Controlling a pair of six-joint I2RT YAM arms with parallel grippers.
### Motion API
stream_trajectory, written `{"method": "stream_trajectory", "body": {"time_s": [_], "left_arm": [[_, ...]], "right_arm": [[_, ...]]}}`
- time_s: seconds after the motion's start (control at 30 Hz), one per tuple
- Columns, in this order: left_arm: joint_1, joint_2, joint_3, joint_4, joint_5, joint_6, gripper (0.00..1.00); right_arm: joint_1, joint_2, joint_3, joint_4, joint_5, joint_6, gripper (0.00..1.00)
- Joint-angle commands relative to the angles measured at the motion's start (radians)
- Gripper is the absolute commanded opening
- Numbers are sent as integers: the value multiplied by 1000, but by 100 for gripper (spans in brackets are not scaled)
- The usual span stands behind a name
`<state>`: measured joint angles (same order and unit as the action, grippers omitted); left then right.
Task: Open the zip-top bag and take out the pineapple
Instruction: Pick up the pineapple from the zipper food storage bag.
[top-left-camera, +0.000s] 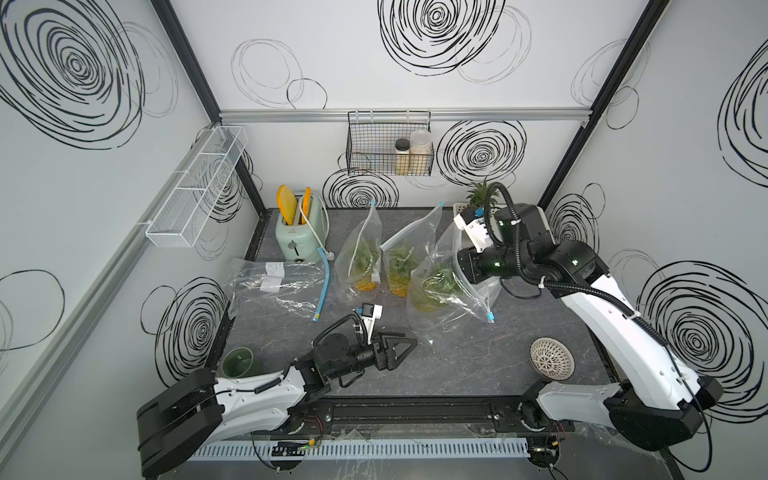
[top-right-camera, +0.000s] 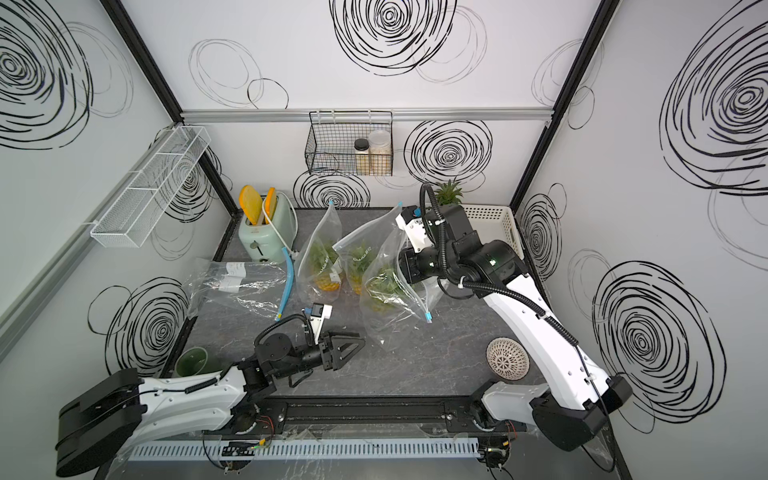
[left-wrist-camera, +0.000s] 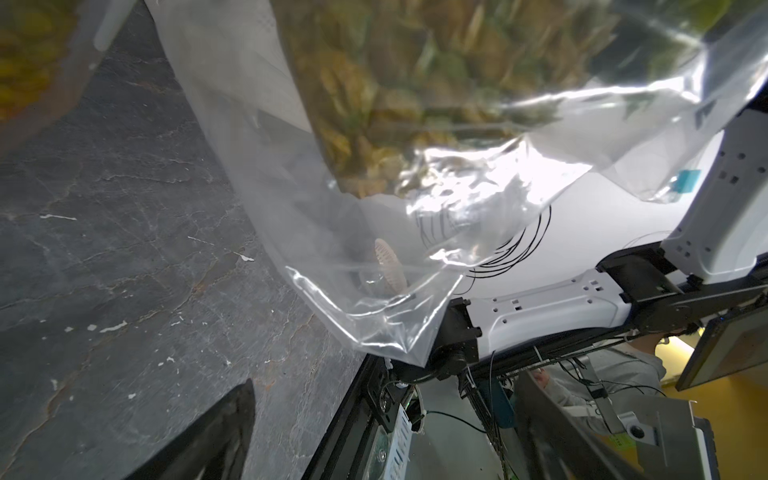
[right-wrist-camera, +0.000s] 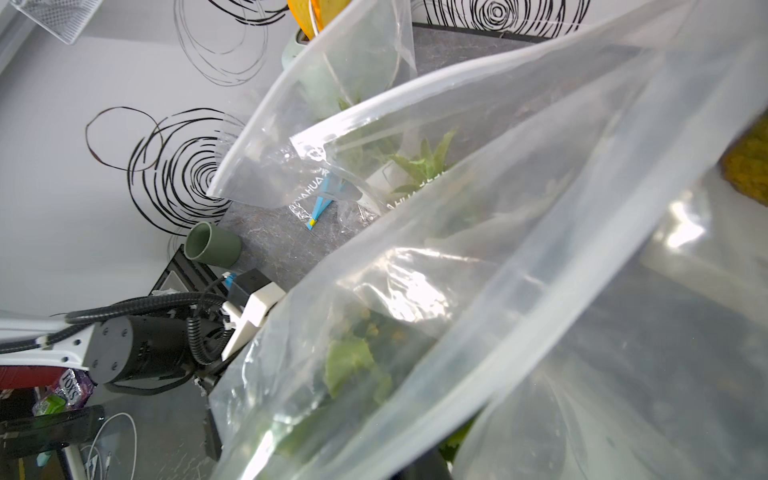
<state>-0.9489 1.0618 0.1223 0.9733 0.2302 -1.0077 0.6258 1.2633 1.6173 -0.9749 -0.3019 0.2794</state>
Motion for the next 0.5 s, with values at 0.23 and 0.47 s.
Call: {"method": "stream_trajectory", "body": {"time_s": [0.23, 0.47], "left_arm": [[0, 321, 90, 484, 10, -76, 96], [4, 401, 152, 519, 15, -75, 55]], "right_arm": [[31, -31, 45, 46, -50, 4, 0], [47, -44, 26, 65, -53, 17, 0]]}}
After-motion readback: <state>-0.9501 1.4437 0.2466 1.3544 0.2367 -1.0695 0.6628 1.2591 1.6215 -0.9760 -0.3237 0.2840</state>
